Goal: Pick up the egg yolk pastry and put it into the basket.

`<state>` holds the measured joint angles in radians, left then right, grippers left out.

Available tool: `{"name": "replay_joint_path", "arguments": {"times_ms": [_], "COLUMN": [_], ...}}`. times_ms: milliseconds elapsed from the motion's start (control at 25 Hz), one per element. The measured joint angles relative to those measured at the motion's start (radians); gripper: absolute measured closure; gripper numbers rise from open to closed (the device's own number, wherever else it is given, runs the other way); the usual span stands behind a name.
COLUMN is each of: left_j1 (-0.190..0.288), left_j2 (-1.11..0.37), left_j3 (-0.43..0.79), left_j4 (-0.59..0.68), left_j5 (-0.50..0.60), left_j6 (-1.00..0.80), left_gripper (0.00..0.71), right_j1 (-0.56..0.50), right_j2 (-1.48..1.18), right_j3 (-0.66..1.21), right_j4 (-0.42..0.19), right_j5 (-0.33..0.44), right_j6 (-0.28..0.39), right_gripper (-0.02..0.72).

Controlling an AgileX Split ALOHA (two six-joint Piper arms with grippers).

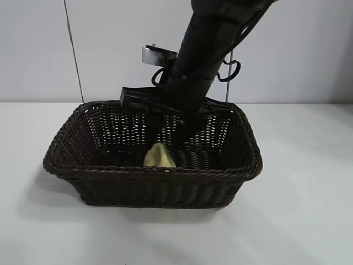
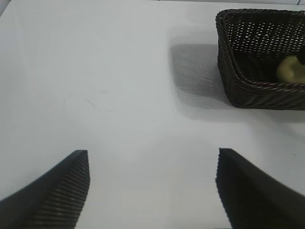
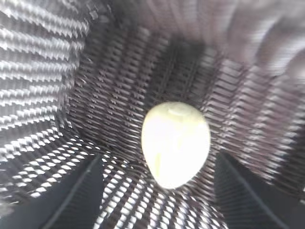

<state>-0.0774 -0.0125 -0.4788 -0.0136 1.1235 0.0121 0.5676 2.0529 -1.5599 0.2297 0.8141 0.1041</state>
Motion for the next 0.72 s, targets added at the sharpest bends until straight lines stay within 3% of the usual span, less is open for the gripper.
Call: {"name": "replay_joint_path", "arguments": {"times_ms": [200, 520, 720], "left_j1": [0.000, 0.000, 0.000], "left_j2": [0.000, 0.000, 0.000], "left_j3": [0.000, 0.000, 0.000], "left_j4": [0.000, 0.000, 0.000], "left_j5": [0.000, 0.000, 0.000], "left_j6": [0.000, 0.000, 0.000], "left_gripper": [0.170, 0.170, 0.170], "right_j1": [0.000, -0.022, -0.102], "right_j2": [-0.020, -0.022, -0.023], "right_j3": [-0.077, -0.260, -0.277], "right_j4": [-0.042, -0.202, -0.230], "right_j5": [0.088, 0.350, 0.407], "right_j6": [0.033, 0.136, 0.154], "right_gripper": [0.218, 0.218, 0.218]}}
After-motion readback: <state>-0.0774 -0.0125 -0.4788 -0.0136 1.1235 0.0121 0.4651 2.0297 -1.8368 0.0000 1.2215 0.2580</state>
